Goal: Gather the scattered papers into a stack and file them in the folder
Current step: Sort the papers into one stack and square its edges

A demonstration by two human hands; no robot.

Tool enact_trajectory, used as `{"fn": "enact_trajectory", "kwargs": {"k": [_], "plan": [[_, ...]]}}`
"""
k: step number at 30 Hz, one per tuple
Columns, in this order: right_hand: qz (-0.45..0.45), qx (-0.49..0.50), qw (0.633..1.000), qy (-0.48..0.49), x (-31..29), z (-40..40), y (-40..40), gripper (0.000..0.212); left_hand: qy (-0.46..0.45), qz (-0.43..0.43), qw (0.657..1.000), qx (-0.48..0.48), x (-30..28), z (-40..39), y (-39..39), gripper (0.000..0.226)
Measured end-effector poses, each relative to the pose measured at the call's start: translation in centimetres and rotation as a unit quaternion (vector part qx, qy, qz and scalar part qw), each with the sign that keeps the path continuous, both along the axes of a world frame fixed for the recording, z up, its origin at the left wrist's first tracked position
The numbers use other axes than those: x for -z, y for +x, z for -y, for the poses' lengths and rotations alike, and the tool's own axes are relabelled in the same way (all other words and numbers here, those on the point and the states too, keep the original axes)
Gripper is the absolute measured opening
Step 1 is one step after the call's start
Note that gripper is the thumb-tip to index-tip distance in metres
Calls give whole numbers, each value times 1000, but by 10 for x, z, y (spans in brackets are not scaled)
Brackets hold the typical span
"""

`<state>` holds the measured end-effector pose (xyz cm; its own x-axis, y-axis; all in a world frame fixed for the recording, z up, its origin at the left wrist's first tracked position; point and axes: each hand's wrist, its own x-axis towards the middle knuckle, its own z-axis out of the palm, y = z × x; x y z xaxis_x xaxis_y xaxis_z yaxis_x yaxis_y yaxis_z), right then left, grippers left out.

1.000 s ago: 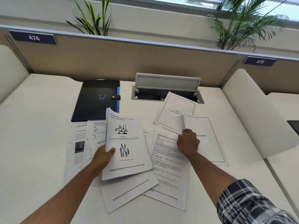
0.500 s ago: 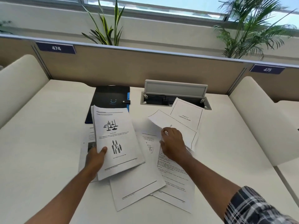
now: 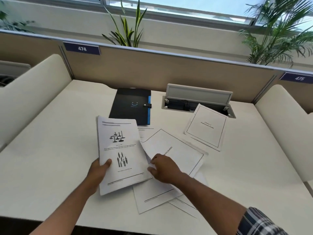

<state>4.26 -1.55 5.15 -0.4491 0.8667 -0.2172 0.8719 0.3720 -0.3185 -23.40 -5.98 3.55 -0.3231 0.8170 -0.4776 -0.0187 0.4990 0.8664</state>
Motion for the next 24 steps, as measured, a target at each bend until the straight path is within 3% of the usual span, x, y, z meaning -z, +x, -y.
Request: {"fn": "enact_trajectory", "kwargs": {"k": [5, 8, 13, 17, 24], "plan": [[-111, 90, 989, 30, -15, -14, -5, 24, -16, -23, 999, 30, 5, 6, -21, 29], [-100, 169, 978, 65, -16, -31, 12, 21, -19, -24, 999, 37, 6, 7, -30, 25], [19, 295, 954, -44, 4, -38, 44, 60, -20, -33, 998, 41, 7, 7, -38, 24], [-10, 377, 924, -54, 18, -30, 38, 85, -26, -37, 997, 56, 8, 6, -43, 24], [-55, 403, 908, -102, 19, -27, 27, 77, -36, -49, 994, 88, 10, 1, -44, 30]]}}
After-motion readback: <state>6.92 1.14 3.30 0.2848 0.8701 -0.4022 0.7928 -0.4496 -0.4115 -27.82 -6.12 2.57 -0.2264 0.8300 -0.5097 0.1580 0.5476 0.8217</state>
